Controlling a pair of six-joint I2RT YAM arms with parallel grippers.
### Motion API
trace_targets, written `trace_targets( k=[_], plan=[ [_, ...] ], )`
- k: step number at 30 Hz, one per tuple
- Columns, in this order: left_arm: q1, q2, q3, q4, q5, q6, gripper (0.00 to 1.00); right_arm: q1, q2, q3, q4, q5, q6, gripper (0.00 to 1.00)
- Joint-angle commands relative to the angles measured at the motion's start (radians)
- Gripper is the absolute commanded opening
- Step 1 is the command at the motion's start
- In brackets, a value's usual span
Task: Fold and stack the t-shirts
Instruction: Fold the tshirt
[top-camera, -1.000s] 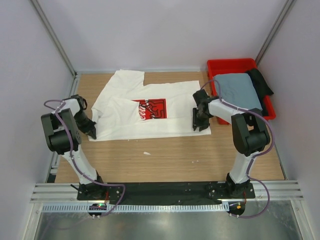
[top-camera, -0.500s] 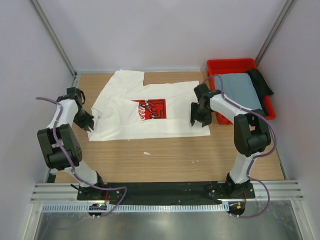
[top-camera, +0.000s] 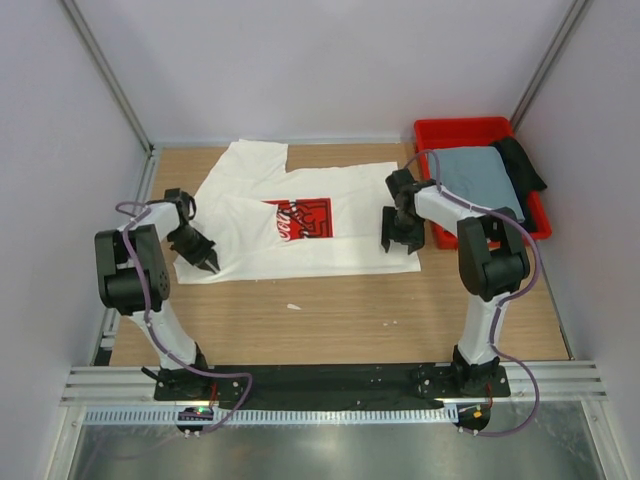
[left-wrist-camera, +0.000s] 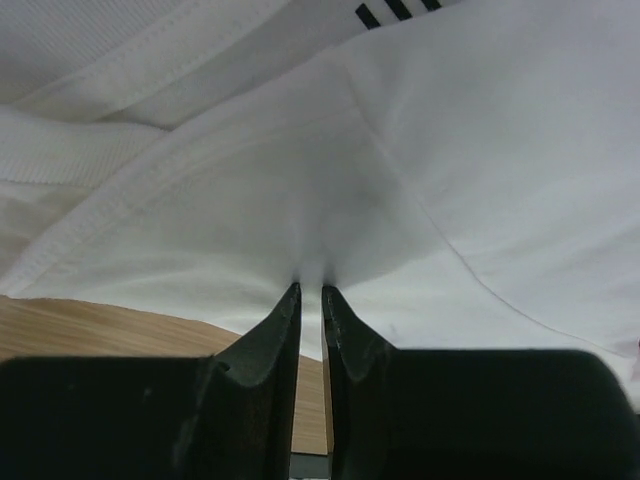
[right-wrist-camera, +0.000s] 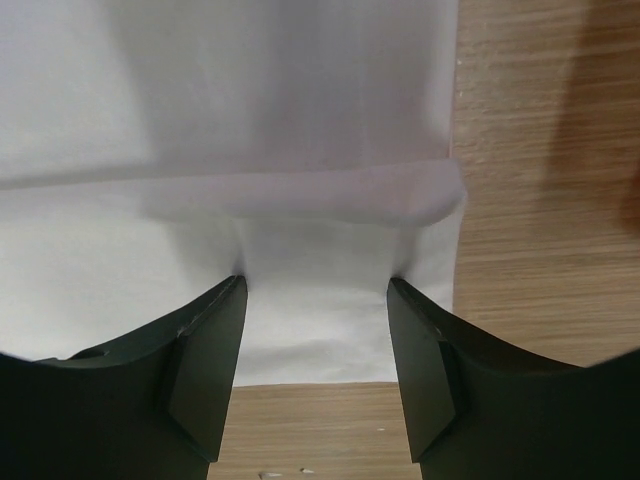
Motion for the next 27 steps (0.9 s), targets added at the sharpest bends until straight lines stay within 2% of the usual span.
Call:
trace_targets(
  k=[1, 7, 13, 17, 18, 21, 25, 27],
  plan=[
    [0.041, 0.009, -0.062, 0.029, -0.013, -0.005, 0.15, -0.007, -0.019, -0.056, 0.027, 0.037, -0.014, 0.64],
    [0.135, -0.015, -0.140, 0.006, -0.063, 0.030, 0.15, -0.007, -0.083, -0.195, 0.055, -0.002, 0.012, 0.65],
    [0.158, -0.098, -0.116, -0.031, -0.060, 0.070, 0.16, 0.027, -0.183, -0.260, 0.038, -0.055, 0.034, 0.65],
    [0.153, -0.205, -0.080, -0.060, -0.040, 0.085, 0.25, 0.028, -0.223, -0.195, -0.022, -0.056, 0.026, 0.66],
    [0.149, -0.225, -0.064, -0.068, -0.040, 0.088, 0.32, 0.028, -0.223, -0.173, -0.033, -0.052, 0.022, 0.67],
    [0.133, -0.302, -0.027, -0.063, -0.040, 0.096, 0.42, 0.028, -0.191, -0.078, -0.043, -0.042, 0.011, 0.70],
    [0.098, -0.289, 0.015, -0.030, -0.011, 0.122, 0.43, 0.027, -0.102, 0.028, -0.034, -0.056, 0.020, 0.71],
    [0.081, -0.221, 0.030, -0.025, -0.009, 0.128, 0.36, 0.028, -0.068, 0.043, -0.017, -0.091, 0.026, 0.71]
  ],
)
